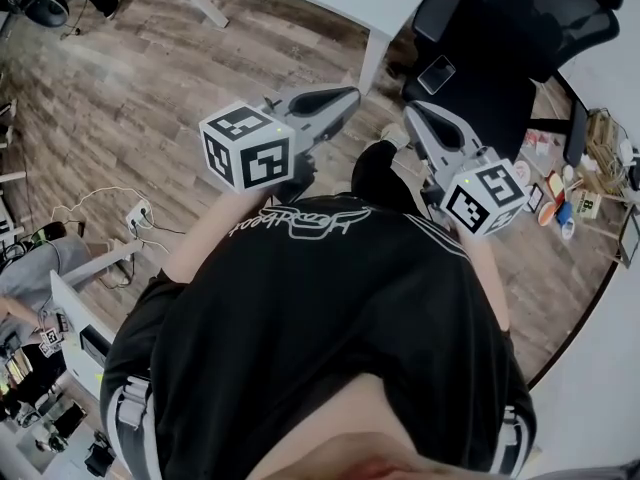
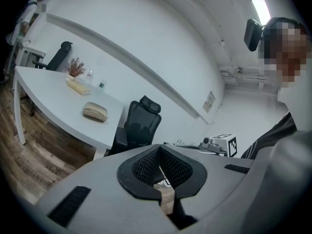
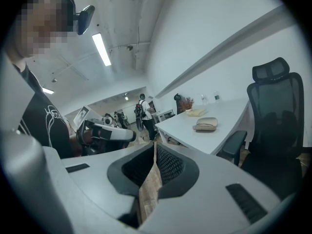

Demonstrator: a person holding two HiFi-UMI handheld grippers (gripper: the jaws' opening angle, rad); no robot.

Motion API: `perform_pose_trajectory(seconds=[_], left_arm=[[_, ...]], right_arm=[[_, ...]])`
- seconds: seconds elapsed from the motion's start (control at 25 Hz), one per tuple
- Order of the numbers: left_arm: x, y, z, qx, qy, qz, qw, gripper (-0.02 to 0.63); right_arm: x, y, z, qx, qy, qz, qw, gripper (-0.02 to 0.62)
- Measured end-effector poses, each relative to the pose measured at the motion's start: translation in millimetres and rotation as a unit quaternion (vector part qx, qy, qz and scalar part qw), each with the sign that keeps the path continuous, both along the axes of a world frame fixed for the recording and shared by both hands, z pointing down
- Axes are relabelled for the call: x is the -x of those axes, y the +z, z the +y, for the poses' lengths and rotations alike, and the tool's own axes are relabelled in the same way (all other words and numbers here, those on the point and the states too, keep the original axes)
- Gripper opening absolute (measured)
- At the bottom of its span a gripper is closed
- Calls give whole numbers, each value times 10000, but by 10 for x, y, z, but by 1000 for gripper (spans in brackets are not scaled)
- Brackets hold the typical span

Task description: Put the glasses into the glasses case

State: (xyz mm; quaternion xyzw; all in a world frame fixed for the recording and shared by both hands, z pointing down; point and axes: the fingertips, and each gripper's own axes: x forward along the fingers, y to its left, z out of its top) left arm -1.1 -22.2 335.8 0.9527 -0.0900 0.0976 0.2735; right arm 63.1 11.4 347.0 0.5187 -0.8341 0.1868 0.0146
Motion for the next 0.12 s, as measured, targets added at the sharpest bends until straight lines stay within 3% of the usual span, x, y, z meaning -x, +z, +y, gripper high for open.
perform_pose_trajectory(seconds=[0.12], left_arm=[[3, 6, 17, 3, -2, 5, 10000, 6]], right_arm=[[10, 21, 6, 12, -1, -34, 10000, 20]])
